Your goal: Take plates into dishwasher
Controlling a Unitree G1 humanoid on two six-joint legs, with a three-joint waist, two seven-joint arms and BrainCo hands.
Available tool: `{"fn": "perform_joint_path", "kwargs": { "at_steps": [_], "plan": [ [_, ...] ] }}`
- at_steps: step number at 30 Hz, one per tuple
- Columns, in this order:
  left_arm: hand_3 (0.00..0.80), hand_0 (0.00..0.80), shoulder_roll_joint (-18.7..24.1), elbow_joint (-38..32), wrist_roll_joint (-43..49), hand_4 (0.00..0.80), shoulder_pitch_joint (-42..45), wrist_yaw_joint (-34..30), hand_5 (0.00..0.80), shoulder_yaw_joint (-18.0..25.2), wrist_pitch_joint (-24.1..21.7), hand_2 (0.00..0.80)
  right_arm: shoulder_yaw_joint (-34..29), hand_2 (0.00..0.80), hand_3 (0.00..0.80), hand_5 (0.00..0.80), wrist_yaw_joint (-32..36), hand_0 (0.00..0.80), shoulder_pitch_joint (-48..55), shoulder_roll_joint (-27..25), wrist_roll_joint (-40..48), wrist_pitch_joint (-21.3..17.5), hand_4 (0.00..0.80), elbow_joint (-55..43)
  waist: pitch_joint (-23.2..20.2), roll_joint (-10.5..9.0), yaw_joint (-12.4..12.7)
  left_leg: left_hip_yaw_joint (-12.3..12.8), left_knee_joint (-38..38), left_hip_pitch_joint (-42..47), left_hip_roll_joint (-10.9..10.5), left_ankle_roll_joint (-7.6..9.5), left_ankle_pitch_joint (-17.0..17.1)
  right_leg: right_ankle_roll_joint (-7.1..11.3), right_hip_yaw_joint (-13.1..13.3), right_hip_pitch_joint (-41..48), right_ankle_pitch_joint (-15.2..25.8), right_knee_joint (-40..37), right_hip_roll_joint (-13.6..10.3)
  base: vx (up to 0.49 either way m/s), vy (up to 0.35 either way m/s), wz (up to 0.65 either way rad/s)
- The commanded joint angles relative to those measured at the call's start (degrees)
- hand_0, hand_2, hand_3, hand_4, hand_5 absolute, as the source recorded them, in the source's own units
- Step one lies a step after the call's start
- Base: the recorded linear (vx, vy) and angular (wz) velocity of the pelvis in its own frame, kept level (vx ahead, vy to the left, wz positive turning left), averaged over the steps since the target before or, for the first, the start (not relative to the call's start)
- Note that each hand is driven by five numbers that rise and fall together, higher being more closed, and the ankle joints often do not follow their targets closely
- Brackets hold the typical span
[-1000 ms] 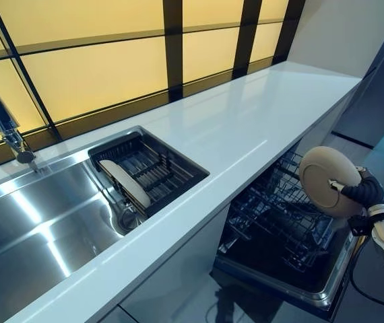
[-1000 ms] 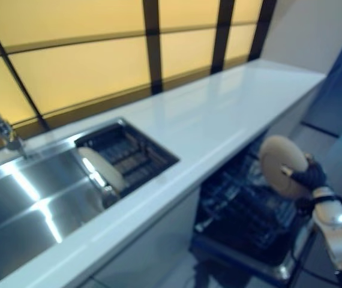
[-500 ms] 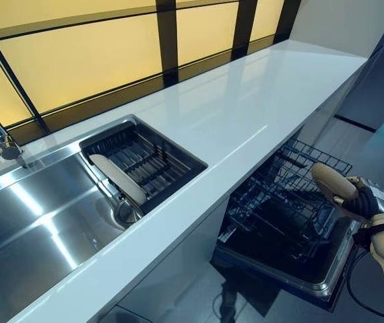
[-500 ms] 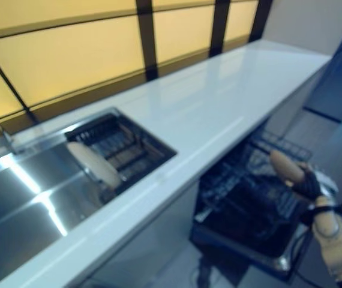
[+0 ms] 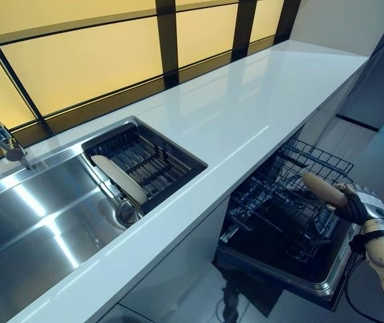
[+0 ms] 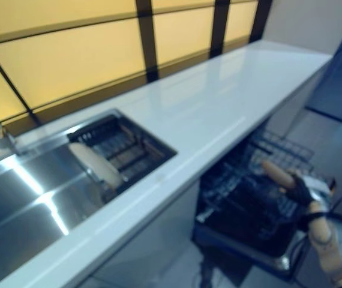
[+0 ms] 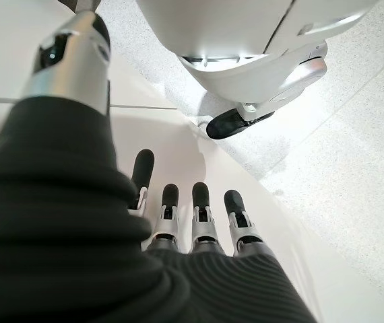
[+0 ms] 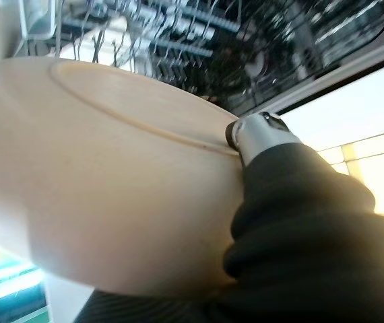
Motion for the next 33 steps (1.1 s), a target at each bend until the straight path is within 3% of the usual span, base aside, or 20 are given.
{"fn": "perform_joint_path", "kwargs": {
  "at_steps": [1, 18, 33],
  "plan": [
    [0.000, 0.000, 4.4, -2.0, 1.4, 0.000, -5.4, 0.9, 0.000, 0.5, -1.6, 0.000, 1.4, 0.800, 0.800, 0.800, 1.9, 0.800, -1.5, -2.0, 3.1, -2.0, 0.800, -5.6, -2.1, -1.99, -0.4, -1.1, 1.6, -2.9, 0.3, 0.36, 1.4, 0.13, -1.6, 1.4, -5.4, 5.0, 0.5, 0.000, 0.000, 0.00],
    [0.000, 0.000, 4.4, -1.8, 1.8, 0.000, -6.0, 0.7, 0.000, -0.3, -1.2, 0.000, 6.2, 0.800, 0.800, 0.800, 5.8, 0.800, -3.4, 0.9, 8.2, 0.4, 0.800, -4.7, -1.9, -2.29, 0.2, -0.8, 1.3, -1.9, 0.4, 0.18, 1.6, 0.18, -2.4, 2.3, -5.3, 4.9, 0.6, 0.002, -0.003, 0.01],
    [0.000, 0.000, 4.0, -2.2, 2.8, 0.000, -6.3, 0.4, 0.000, -2.3, -0.4, 0.000, 11.8, 0.800, 0.800, 0.800, 3.1, 0.800, -6.6, 5.4, 9.4, 4.3, 0.800, 2.4, -1.1, -1.69, 1.0, -1.1, 1.2, -1.7, 0.2, 0.29, 1.7, 0.16, -2.9, 2.3, -4.9, 4.6, 0.4, 0.000, 0.000, 0.00]
  ]
}}
